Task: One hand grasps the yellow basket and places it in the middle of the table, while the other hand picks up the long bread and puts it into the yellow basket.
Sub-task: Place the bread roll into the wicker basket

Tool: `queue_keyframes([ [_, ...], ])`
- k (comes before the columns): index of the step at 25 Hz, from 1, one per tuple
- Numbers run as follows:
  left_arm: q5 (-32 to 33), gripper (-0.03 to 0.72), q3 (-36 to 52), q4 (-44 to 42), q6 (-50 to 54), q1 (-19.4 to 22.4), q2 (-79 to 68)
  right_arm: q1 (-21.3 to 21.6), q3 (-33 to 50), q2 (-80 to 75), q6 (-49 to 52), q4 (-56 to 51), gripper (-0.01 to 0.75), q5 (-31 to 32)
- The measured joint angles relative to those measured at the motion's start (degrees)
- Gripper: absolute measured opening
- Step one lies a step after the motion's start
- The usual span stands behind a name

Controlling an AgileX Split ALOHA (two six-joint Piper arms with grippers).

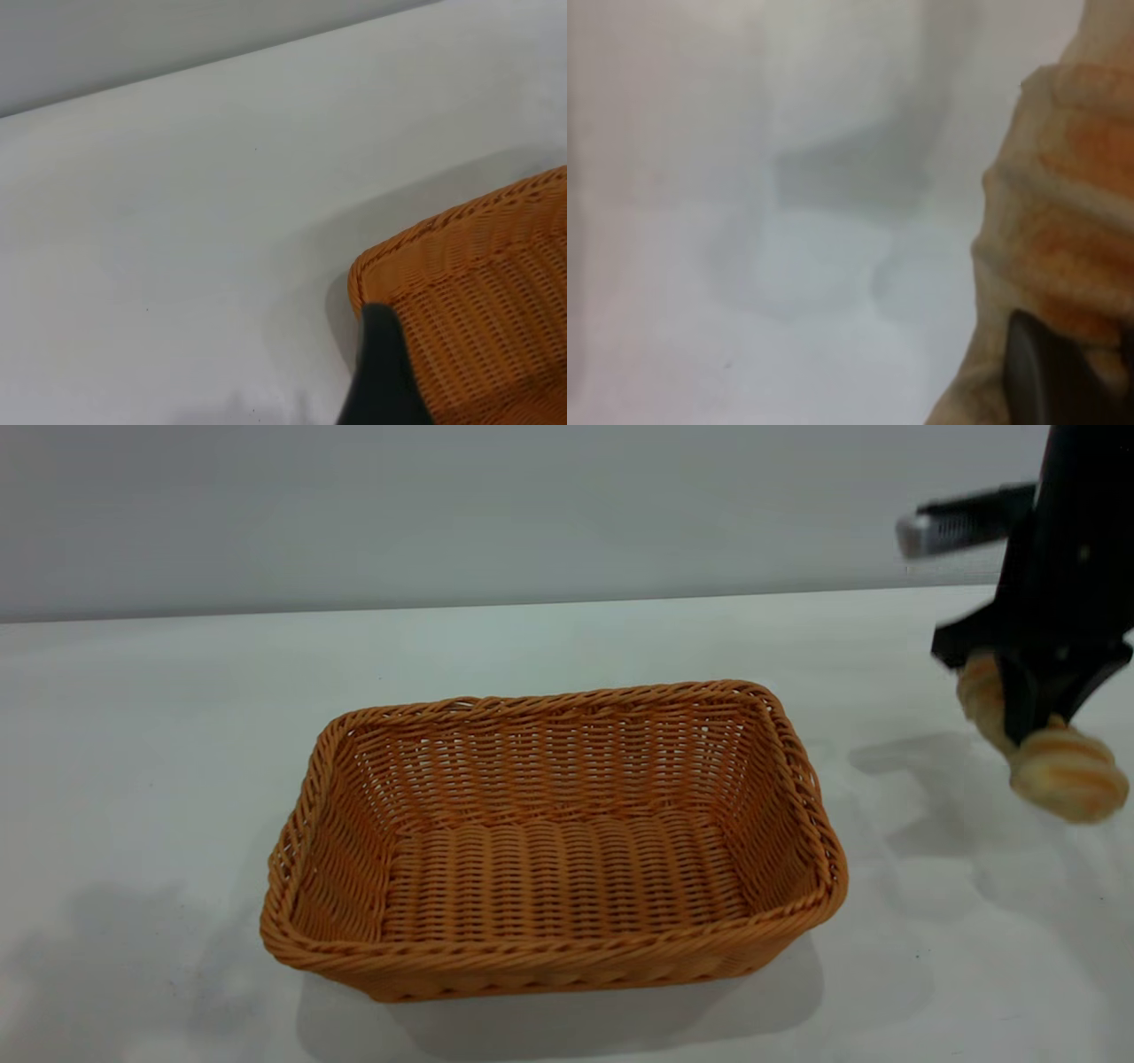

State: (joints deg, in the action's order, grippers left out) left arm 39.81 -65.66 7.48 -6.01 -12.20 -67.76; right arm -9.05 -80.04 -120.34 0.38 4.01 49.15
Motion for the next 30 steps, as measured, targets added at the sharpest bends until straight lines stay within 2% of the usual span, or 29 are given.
queue_keyframes([
  [5,0.0,0.569,0.0,0.0,0.0,0.0,0.0,-3.39,0.0,4.88,-2.41,-3.16,0.061,2.91],
  [15,0.41,0.569,0.0,0.0,0.0,0.0,0.0,-18.93,0.1,9.14,-5.86,-8.58,0.061,3.1],
  [21,2.51,0.569,0.0,0.0,0.59,0.0,0.0,-26.79,0.29,9.07,-6.19,-9.13,0.058,-1.75],
  [24,3.09,0.569,0.0,0.0,2.01,0.0,0.02,-29.41,0.29,7.89,-7.69,-9.89,0.058,-5.54],
  [30,4.3,0.569,0.06,-1.06,0.35,0.0,2.81,-30.51,0.29,3.19,-8.92,-9.86,0.066,-11.02],
])
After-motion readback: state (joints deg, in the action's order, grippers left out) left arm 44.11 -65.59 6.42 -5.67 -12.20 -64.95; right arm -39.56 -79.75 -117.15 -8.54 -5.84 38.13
